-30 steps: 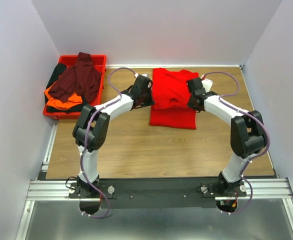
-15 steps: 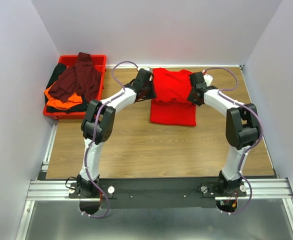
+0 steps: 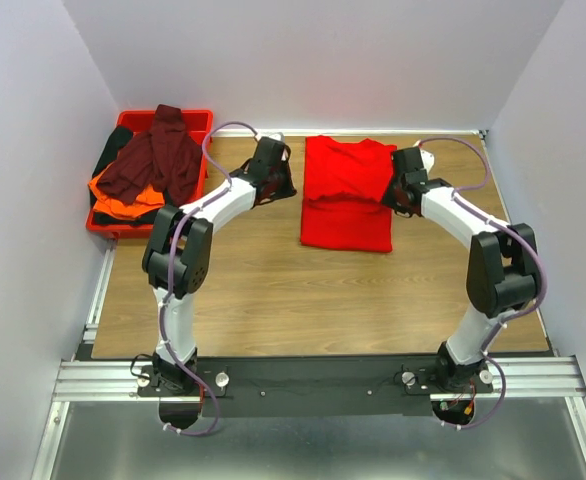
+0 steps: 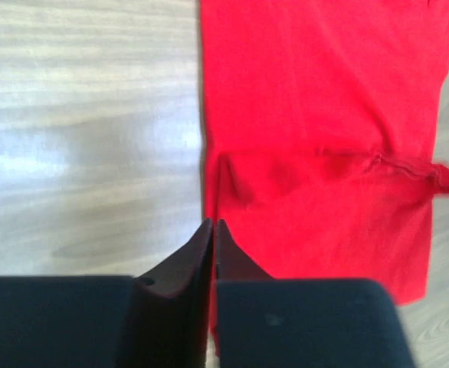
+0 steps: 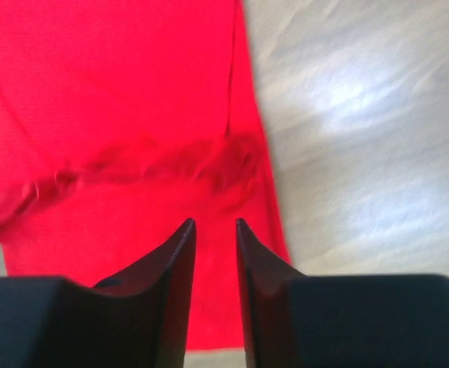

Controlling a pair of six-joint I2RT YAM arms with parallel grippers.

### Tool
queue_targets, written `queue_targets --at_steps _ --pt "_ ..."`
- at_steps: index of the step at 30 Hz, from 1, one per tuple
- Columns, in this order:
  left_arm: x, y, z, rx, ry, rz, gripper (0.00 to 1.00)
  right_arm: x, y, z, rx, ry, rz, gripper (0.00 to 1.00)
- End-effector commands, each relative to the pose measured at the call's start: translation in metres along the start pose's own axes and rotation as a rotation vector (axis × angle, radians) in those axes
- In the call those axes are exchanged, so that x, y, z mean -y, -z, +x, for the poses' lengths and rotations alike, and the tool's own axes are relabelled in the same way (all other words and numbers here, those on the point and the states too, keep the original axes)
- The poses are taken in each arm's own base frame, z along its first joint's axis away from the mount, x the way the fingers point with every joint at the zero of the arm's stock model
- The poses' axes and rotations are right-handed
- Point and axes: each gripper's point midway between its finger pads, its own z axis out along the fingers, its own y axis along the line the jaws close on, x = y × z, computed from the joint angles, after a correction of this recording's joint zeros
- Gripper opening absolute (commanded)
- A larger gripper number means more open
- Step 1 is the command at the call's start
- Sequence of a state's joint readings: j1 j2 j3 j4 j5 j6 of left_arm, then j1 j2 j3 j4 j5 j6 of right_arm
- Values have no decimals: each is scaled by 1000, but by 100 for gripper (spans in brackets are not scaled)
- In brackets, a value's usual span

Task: Fold and stack the t-shirts
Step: Fold the tshirt

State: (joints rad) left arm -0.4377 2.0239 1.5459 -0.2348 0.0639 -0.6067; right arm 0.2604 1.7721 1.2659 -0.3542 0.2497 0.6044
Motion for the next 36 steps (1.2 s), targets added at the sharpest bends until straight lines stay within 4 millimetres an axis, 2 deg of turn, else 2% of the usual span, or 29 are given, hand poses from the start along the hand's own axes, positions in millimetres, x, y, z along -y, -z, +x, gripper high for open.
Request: queue_targets --at_steps 1,4,9,12,20,27,28,31,36 --pt "7 16 20 -11 -23 -12 3 -8 9 23 -24 38 -43 28" --pt "7 9 40 -45 -44 -25 1 -3 3 38 -51 52 -26 22" --pt "9 -7 54 -77 -59 -35 0 -3 -8 43 -68 67 -16 20" --pt "11 -17 52 -81 -64 -34 0 -3 -15 43 -73 78 -5 20" --pt "19 -45 41 -82 -93 -30 1 -11 -33 31 -54 98 15 20" --pt "34 -61 20 -52 -98 2 8 -11 -58 8 -41 79 19 21" --pt "36 -63 14 -37 -97 8 12 -14 -63 1 -40 73 8 20" --pt "39 -70 7 -34 -91 24 20 -16 -73 -12 -31 52 -5 21" --pt "35 -79 -2 -35 -78 43 24 -19 -79 -36 -13 16 -45 22"
